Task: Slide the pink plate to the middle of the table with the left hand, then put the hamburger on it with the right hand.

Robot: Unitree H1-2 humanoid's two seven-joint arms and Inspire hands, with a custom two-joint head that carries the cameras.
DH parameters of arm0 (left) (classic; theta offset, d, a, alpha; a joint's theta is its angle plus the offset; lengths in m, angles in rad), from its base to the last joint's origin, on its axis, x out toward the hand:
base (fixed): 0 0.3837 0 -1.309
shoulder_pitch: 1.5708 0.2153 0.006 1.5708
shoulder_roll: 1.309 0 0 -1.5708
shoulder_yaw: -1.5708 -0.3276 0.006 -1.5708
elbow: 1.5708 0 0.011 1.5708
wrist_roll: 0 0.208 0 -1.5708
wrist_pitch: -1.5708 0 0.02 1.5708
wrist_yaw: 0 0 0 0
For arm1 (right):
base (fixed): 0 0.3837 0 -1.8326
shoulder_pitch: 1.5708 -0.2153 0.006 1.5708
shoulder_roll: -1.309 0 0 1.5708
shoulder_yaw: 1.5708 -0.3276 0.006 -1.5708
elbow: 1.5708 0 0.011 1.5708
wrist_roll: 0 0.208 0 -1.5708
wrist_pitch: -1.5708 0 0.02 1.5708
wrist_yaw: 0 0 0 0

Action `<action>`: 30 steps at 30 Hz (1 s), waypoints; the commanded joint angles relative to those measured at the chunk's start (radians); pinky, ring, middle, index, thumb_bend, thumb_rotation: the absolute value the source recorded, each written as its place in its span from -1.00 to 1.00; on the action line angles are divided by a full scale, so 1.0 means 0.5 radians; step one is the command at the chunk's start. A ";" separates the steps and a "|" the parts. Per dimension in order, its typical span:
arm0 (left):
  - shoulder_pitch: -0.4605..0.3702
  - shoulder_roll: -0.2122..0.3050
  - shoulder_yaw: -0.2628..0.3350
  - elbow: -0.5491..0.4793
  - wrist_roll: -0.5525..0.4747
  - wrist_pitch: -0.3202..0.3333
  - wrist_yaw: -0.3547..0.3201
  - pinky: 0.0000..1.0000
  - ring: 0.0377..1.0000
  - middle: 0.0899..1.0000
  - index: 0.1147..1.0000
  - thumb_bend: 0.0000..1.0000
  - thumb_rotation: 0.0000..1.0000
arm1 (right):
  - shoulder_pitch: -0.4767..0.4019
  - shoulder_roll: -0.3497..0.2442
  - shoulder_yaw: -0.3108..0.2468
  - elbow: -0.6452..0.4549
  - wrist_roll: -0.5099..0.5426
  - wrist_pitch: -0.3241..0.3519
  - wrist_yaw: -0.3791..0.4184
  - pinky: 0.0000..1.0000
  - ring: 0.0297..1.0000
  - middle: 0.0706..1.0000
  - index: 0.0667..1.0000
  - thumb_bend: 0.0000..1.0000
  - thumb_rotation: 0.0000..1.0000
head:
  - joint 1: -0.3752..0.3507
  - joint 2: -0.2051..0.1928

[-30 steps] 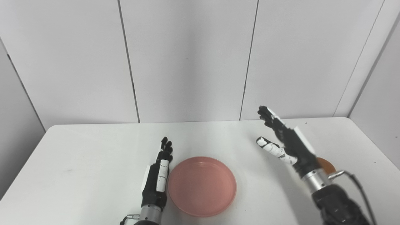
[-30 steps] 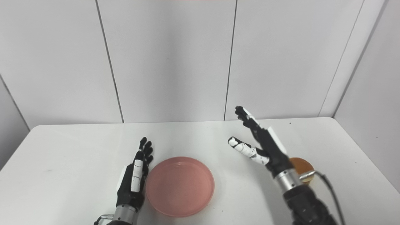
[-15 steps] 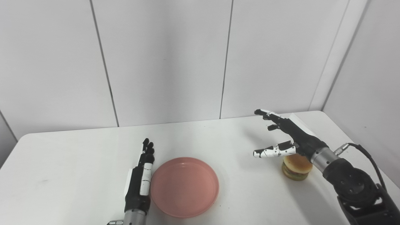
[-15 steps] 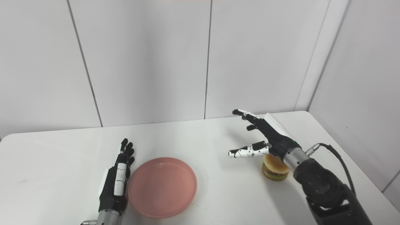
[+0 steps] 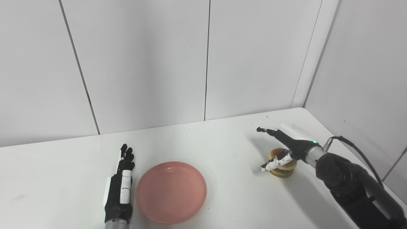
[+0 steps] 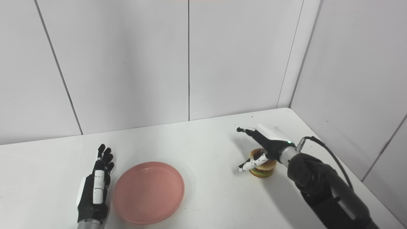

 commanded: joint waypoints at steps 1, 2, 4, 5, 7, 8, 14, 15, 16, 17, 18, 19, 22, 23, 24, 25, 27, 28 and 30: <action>0.166 0.081 0.030 0.175 -0.008 -0.067 -0.017 1.00 1.00 1.00 1.00 0.59 1.00 | -0.058 -0.070 -0.005 0.026 -0.045 -0.137 -0.044 0.86 0.83 0.76 0.74 0.96 -0.42 | 0.001 -0.003; 0.164 0.086 0.027 0.173 -0.003 -0.061 -0.021 1.00 1.00 1.00 1.00 0.60 1.00 | -0.055 -0.075 -0.001 0.055 -0.055 -0.162 -0.048 0.87 0.82 0.76 0.74 0.97 -0.40 | 0.000 -0.004; 0.157 0.069 0.042 0.152 -0.053 0.006 -0.042 1.00 1.00 1.00 1.00 0.60 1.00 | -0.051 -0.077 -0.001 0.103 -0.068 -0.173 -0.038 0.86 0.83 0.78 0.75 0.97 -0.39 | 0.001 -0.006; 0.152 0.059 0.050 0.149 -0.079 0.018 -0.048 1.00 1.00 1.00 1.00 0.58 1.00 | -0.050 -0.078 -0.001 0.123 -0.076 -0.172 -0.034 0.87 0.85 0.81 0.75 0.96 -0.38 | 0.004 -0.007; 0.144 0.044 0.060 0.145 -0.116 0.037 -0.054 1.00 1.00 1.00 1.00 0.53 1.00 | -0.047 -0.077 0.001 0.156 -0.095 -0.146 -0.016 0.88 0.87 0.84 0.77 0.95 -0.35 | 0.006 -0.005; 0.143 0.041 0.061 0.139 -0.123 0.051 -0.053 1.00 1.00 1.00 1.00 0.52 1.00 | -0.047 -0.075 0.001 0.165 -0.100 -0.137 -0.008 0.89 0.89 0.85 0.78 0.94 -0.34 | 0.006 -0.005; 0.135 0.044 0.058 0.100 -0.164 0.149 -0.081 1.00 1.00 1.00 1.00 0.50 1.00 | -0.034 -0.073 0.031 0.324 -0.139 -0.223 -0.039 0.90 0.91 0.85 0.80 1.00 -0.16 | 0.012 0.000; 0.137 0.044 0.057 0.083 -0.163 0.175 -0.083 1.00 1.00 1.00 1.00 0.50 1.00 | -0.038 -0.072 0.041 0.347 -0.143 -0.236 -0.040 0.92 0.92 0.86 0.81 1.00 -0.13 | 0.012 0.000; 0.138 0.040 0.061 0.080 -0.163 0.174 -0.081 1.00 1.00 1.00 1.00 0.49 1.00 | -0.042 -0.067 0.050 0.374 -0.146 -0.249 -0.045 0.93 0.92 0.87 0.81 1.00 -0.13 | 0.011 0.000; 0.140 0.039 0.063 0.076 -0.162 0.177 -0.083 1.00 1.00 1.00 1.00 0.49 1.00 | -0.046 -0.059 0.059 0.397 -0.148 -0.251 -0.044 0.94 0.93 0.89 0.80 1.00 -0.16 | 0.013 -0.001; 0.142 0.039 0.063 0.069 -0.155 0.195 -0.085 1.00 1.00 1.00 1.00 0.49 1.00 | -0.050 -0.053 0.066 0.419 -0.149 -0.254 -0.041 0.94 0.94 0.89 0.80 1.00 -0.16 | 0.018 0.000; 0.142 0.038 0.064 0.066 -0.152 0.206 -0.087 1.00 1.00 1.00 1.00 0.51 1.00 | -0.053 -0.046 0.070 0.438 -0.145 -0.254 -0.035 0.94 0.95 0.90 0.81 1.00 -0.16 | 0.018 -0.001; 0.135 0.028 0.073 0.093 -0.150 0.151 -0.080 1.00 1.00 1.00 1.00 0.48 1.00 | -0.064 -0.019 0.065 0.499 -0.097 -0.260 -0.010 0.81 0.96 0.91 0.78 0.92 -0.35 | 0.024 0.001; 0.135 0.025 0.076 0.087 -0.157 0.156 -0.083 1.00 1.00 1.00 1.00 0.47 1.00 | -0.067 -0.007 0.064 0.510 -0.088 -0.245 -0.008 0.72 0.94 0.90 0.77 0.88 -0.43 | 0.024 0.001; 0.136 0.022 0.078 0.076 -0.162 0.169 -0.085 1.00 1.00 1.00 1.00 0.47 1.00 | -0.069 0.002 0.065 0.513 -0.084 -0.227 -0.007 0.63 0.89 0.86 0.72 0.79 -0.58 | 0.024 0.001; 0.139 0.021 0.079 0.058 -0.163 0.196 -0.089 1.00 1.00 1.00 1.00 0.48 1.00 | -0.068 0.012 0.062 0.513 -0.078 -0.210 -0.014 0.58 0.83 0.82 0.67 0.73 -0.70 | 0.024 0.001; 0.145 0.020 0.079 0.036 -0.165 0.219 -0.095 1.00 1.00 1.00 1.00 0.48 1.00 | -0.068 0.030 0.048 0.501 -0.057 -0.176 -0.011 0.50 0.70 0.73 0.59 0.67 -0.89 | 0.024 0.001; 0.150 0.019 0.078 0.026 -0.165 0.224 -0.098 1.00 1.00 1.00 1.00 0.49 1.00 | -0.067 0.034 0.037 0.493 -0.042 -0.166 -0.007 0.48 0.65 0.70 0.56 0.66 -0.94 | 0.027 0.009; 0.144 0.012 0.081 0.066 -0.156 0.162 -0.086 1.00 1.00 1.00 1.00 0.51 1.00 | -0.063 0.030 0.022 0.470 -0.022 -0.154 -0.008 0.39 0.50 0.58 0.50 0.60 -0.99 | 0.027 0.009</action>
